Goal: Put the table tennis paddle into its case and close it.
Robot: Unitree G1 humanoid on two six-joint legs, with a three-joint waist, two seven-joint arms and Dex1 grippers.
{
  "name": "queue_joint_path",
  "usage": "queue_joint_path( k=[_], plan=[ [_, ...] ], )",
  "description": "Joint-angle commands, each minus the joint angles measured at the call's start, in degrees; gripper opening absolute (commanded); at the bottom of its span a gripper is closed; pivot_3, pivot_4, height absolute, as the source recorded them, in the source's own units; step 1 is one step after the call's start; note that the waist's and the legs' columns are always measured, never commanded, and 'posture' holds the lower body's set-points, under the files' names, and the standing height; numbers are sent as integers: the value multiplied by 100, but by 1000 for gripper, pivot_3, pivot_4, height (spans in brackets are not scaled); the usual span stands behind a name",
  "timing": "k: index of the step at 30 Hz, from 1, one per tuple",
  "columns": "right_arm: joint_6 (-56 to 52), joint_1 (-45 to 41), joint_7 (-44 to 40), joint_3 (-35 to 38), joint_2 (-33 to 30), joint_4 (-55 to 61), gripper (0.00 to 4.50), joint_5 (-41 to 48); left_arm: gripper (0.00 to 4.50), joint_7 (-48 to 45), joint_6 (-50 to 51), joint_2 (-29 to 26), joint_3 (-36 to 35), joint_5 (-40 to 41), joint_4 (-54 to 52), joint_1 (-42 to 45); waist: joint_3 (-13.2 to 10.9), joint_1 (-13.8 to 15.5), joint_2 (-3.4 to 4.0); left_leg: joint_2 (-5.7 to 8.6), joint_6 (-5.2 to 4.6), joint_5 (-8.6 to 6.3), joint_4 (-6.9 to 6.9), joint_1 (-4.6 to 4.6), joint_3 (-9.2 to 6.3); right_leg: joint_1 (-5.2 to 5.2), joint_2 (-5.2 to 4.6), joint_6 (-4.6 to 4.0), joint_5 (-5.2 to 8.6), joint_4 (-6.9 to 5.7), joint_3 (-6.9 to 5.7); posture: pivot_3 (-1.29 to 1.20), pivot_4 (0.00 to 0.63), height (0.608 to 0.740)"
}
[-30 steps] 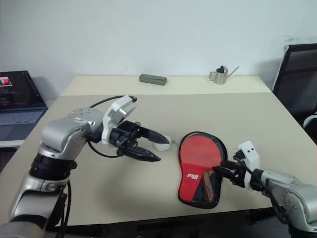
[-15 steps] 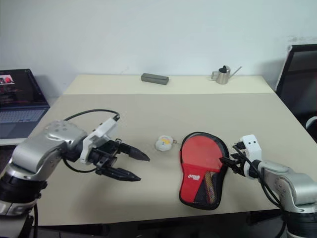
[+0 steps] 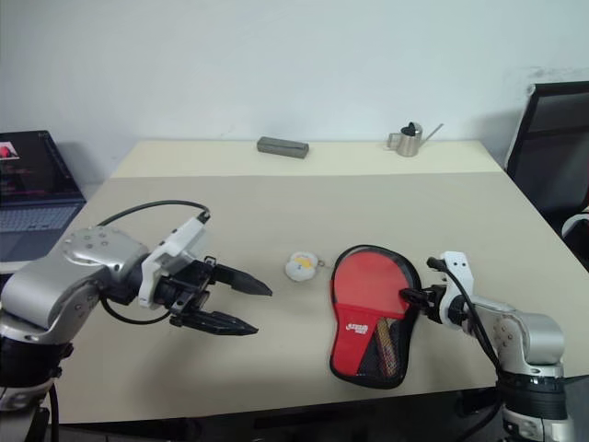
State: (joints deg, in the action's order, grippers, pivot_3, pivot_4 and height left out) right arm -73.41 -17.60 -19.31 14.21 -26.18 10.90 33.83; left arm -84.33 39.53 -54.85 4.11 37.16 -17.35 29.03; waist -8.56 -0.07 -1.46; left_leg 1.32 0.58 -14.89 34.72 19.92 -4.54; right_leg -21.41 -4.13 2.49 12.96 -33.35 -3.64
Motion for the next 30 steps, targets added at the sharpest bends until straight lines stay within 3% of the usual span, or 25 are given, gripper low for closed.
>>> queue_joint_path(
  k=[1, 11, 24, 30],
  plan=[
    [-119, -56, -141, -199, 45, 7, 2837, 99, 3146, 22, -60, -100, -224, 81, -81, 4, -1, -3, 1, -1, -1, 0, 0, 0, 0, 0, 1, -1, 1, 0, 0, 0, 150, 740],
    [-64, -342, -388, -449, -96, -308, 27, 0, 3146, 9, -31, -453, -499, 161, -330, -507, 0, -59, 2, -8, -4, -2, -4, -5, 7, -5, 5, -3, 2, -4, 2, 0, 150, 740],
    [-514, -327, -931, -1322, 35, 197, 27, 274, 3146, 109, 387, -870, -1093, 799, -1017, -1293, 14, -171, -18, -12, -8, -9, -28, -7, 7, -15, 5, -35, 20, -32, 3, 0, 150, 740],
    [-752, -189, -888, -1249, 158, 490, 27, 298, 3146, 226, 430, -905, -1164, 927, -1155, -1437, 21, -172, -28, -14, -6, -11, -49, -16, -4, -22, 8, -47, 27, -62, 3, 0, 150, 740]
  ],
)
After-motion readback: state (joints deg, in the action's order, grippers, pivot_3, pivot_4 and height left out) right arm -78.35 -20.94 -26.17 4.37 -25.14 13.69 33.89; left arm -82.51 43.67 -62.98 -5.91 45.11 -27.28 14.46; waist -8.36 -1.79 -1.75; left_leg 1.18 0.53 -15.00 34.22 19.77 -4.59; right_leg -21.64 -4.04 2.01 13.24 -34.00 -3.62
